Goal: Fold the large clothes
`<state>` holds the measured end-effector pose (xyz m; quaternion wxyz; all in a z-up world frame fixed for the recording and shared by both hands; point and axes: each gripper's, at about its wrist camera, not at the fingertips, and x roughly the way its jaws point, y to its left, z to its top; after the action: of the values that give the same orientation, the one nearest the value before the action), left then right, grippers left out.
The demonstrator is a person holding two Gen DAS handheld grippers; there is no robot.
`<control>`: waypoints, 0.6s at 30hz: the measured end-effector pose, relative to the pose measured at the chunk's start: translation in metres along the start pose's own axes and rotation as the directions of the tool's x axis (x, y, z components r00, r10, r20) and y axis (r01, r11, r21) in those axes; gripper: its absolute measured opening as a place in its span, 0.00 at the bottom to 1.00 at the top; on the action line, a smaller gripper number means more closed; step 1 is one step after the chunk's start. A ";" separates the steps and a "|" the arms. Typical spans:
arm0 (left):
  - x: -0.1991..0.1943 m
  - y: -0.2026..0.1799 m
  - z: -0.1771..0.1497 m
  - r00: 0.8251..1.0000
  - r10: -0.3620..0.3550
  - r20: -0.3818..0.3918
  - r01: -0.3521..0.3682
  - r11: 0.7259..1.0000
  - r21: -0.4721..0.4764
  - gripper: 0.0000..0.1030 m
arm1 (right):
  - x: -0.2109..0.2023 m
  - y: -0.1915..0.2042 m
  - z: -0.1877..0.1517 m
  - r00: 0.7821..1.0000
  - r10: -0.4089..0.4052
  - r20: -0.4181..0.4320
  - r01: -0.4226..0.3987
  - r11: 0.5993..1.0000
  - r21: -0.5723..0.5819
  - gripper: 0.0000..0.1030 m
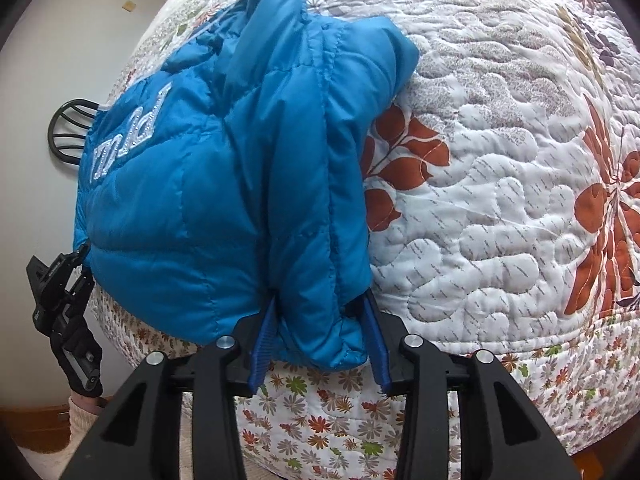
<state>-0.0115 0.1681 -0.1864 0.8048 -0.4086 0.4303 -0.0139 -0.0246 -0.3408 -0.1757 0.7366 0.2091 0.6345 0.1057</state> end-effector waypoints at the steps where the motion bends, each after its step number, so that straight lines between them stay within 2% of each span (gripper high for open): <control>1: 0.000 -0.001 -0.002 1.000 0.012 0.003 -0.012 1.000 0.018 0.18 | 0.000 0.000 0.000 1.000 0.000 -0.001 0.000 1.000 -0.002 0.39; 3: 0.001 -0.006 -0.004 0.999 0.039 0.009 -0.040 0.998 0.041 0.19 | 0.002 -0.001 0.001 1.000 0.002 0.000 -0.002 1.000 -0.003 0.40; 7: -0.002 -0.011 -0.001 0.999 0.041 0.003 -0.041 0.999 0.014 0.18 | 0.000 -0.004 0.000 1.000 0.011 0.010 -0.011 1.000 0.002 0.40; 10: -0.015 -0.026 -0.001 0.998 0.051 0.036 -0.054 0.996 0.071 0.16 | -0.009 -0.016 -0.005 0.998 0.065 0.025 -0.066 0.997 0.031 0.44; 12: -0.028 -0.040 0.002 0.998 0.030 0.063 -0.037 0.994 0.108 0.15 | -0.028 -0.027 -0.010 0.992 0.103 0.067 -0.106 0.993 0.041 0.44; 13: -0.033 -0.048 0.003 0.997 0.022 0.075 -0.032 0.991 0.131 0.15 | -0.040 -0.032 -0.012 0.990 0.096 0.100 -0.101 0.994 0.043 0.44; 15: -0.043 -0.071 0.003 0.994 0.014 0.104 -0.035 0.979 0.201 0.15 | -0.058 -0.048 -0.015 0.991 0.032 0.131 -0.041 0.997 0.065 0.44; 18: -0.060 -0.124 -0.003 0.987 -0.015 0.157 -0.045 0.929 0.368 0.15 | -0.070 -0.073 -0.015 0.986 -0.087 0.144 0.073 0.992 0.102 0.44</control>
<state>-0.0102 0.1060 -0.0638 0.8988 -0.2461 0.3582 -0.0564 -0.0594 -0.4331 -0.1470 0.7743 0.2259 0.5903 0.0297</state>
